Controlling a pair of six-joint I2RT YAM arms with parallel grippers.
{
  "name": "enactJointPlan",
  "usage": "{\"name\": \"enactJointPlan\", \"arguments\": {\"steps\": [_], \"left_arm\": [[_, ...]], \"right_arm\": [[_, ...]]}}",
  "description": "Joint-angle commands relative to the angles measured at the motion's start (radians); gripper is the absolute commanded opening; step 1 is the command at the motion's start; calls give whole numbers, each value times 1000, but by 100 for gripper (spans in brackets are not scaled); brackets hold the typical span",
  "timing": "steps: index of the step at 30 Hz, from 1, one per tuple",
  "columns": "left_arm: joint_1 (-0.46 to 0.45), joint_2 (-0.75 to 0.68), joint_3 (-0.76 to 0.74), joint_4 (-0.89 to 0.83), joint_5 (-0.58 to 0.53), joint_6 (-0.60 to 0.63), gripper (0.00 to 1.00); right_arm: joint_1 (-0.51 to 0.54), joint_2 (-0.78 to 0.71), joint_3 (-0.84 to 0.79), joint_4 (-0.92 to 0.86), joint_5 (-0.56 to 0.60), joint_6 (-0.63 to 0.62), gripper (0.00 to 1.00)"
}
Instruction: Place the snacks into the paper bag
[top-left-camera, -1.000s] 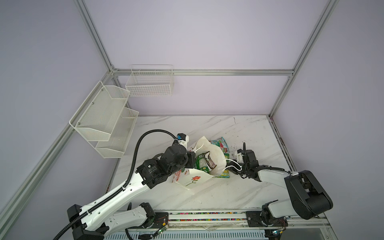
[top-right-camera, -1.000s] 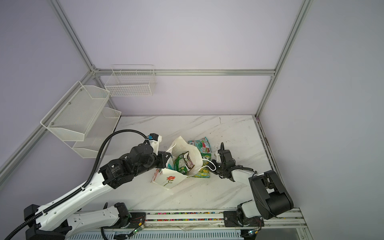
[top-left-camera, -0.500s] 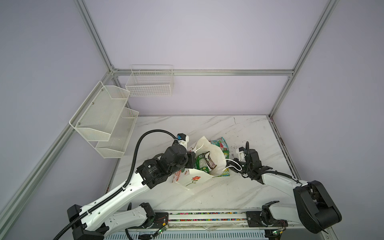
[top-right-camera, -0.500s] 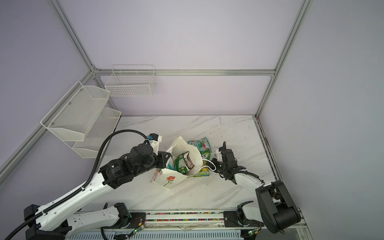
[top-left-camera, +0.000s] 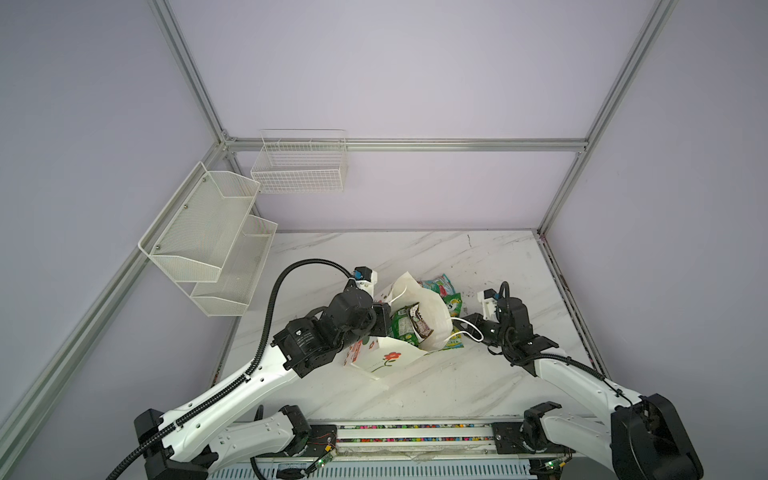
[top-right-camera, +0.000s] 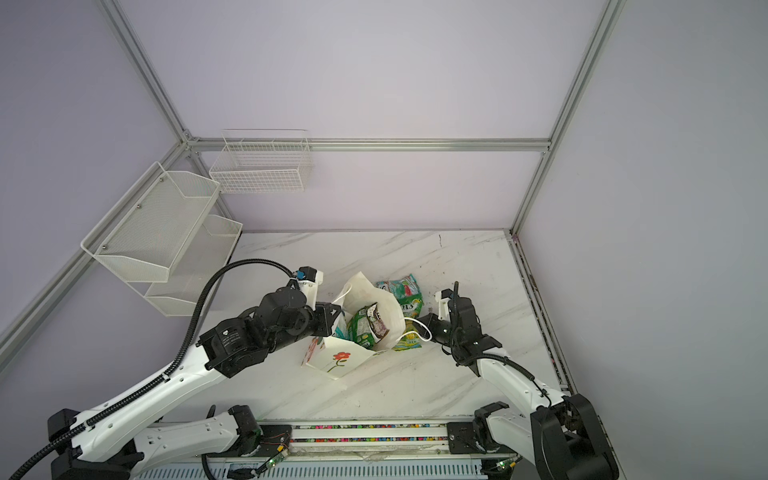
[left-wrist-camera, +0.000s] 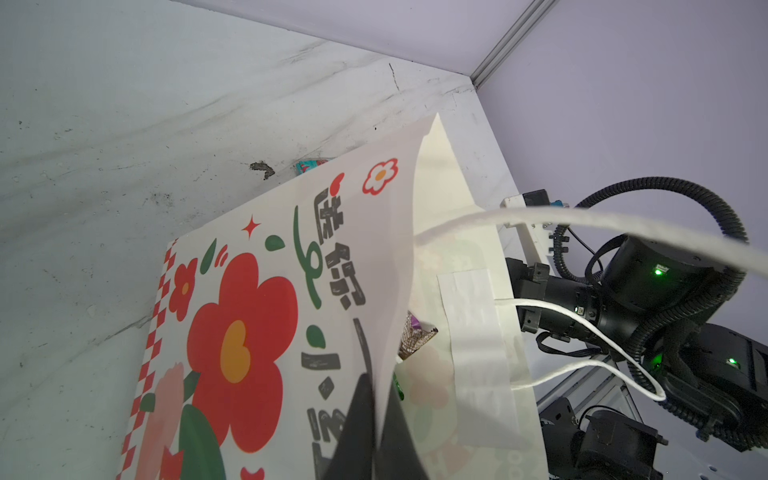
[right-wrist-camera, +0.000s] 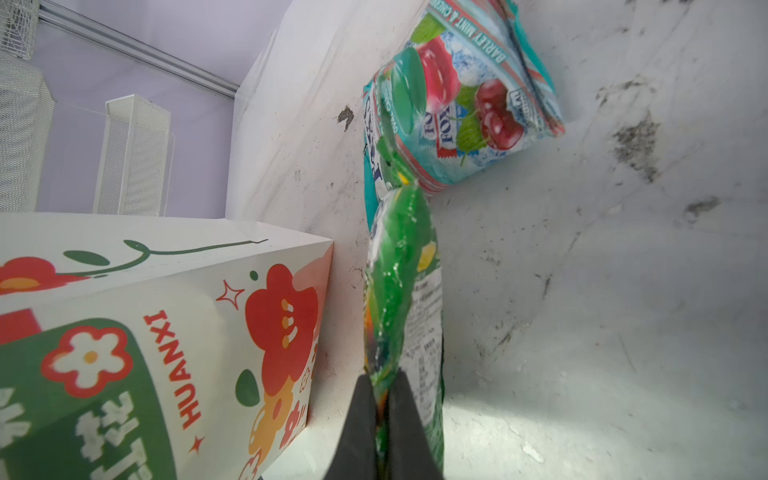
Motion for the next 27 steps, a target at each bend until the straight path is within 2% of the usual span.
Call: {"name": "enactJointPlan", "arguments": {"steps": [1,27], "left_arm": [[-2,-21,96,35,-16,2,0],[-1,-52,89,18,-75,-7,0]], "right_arm": [[4,-37,32,-11,-14,13,0],[3,-236,139,-126,16,58,0]]}}
